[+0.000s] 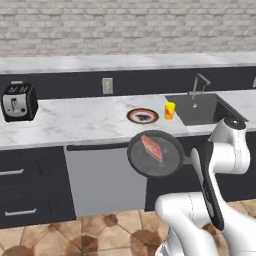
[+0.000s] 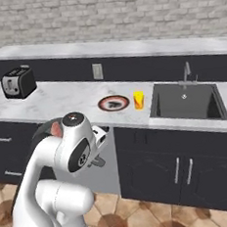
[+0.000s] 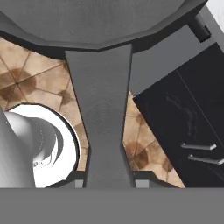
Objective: Pick up the pan with the steak in it and place it on the dining table. Then place the steak on the plate.
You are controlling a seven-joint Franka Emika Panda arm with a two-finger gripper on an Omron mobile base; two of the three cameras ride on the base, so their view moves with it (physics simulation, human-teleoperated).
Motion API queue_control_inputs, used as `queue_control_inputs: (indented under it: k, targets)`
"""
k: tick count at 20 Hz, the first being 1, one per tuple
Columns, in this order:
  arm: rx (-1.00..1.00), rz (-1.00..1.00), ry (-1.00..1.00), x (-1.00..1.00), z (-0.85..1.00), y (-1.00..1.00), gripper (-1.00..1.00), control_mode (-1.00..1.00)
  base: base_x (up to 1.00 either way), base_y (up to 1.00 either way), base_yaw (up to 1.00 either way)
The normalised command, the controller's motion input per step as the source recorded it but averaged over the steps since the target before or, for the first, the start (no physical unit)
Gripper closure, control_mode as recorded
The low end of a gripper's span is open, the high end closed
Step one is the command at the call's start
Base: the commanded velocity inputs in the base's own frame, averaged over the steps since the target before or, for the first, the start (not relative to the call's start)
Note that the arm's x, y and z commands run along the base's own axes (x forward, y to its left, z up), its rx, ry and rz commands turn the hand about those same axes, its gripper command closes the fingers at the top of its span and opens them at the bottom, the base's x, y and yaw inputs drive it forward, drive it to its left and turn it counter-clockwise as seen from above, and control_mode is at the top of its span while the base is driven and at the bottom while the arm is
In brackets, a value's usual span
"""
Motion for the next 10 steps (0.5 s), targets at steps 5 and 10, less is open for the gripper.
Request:
queue_control_inputs:
  k: [5,10]
  targets:
    - [0.00,0.00,0.00,0.00,0.00,0.00,1.00,1.00,0.02,0.72,0.00]
    - [0.00,0.00,0.00,0.00,0.00,0.00,1.00,1.00,0.01,0.01,0.00]
